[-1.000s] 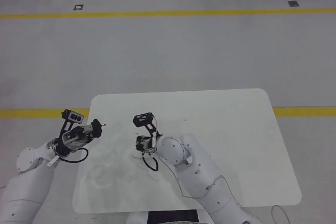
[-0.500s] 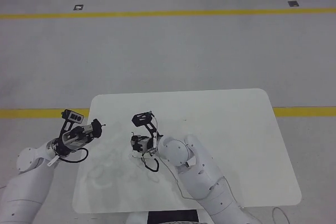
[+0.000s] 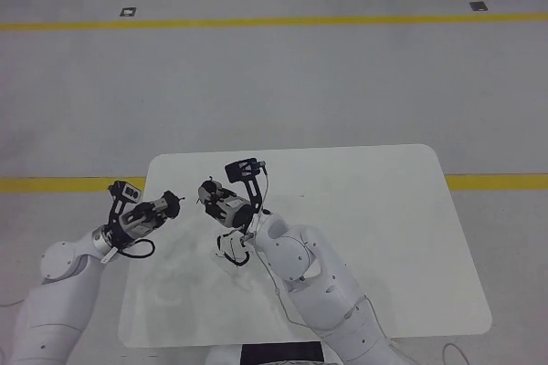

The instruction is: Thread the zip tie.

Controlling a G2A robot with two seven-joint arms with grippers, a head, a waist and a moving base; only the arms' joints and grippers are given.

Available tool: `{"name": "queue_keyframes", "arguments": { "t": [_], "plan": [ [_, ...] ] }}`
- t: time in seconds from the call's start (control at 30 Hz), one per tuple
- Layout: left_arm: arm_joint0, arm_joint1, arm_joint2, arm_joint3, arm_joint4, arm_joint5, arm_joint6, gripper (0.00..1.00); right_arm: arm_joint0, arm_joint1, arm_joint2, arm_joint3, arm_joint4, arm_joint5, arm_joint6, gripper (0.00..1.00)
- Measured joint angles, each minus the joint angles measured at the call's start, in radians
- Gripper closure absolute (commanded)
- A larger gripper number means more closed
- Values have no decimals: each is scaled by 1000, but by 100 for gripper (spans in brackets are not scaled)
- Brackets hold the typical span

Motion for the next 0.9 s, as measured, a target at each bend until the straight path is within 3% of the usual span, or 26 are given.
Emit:
{"name": "queue_keyframes", "arguments": {
  "t": [0.27, 0.37, 0.6, 0.7, 0.9],
  "plan": [
    [0, 0, 4, -1, -10, 1, 4, 100, -1, 0, 0, -1, 0, 0, -1, 100],
    [-3, -4, 24, 13, -26, 5, 20, 100, -3, 2, -7, -5, -19, -4, -67, 100],
    [-28, -14, 33, 69, -60, 0, -56, 100, 5, 1, -37, 30, -14, -17, -182, 100],
    [-34, -18, 29, 75, -63, 0, -85, 100, 7, 1, -37, 31, -16, -18, -189, 100],
    [-34, -18, 28, 75, -63, 0, -85, 100, 6, 2, -43, 33, -26, -16, -194, 100]
  ]
}}
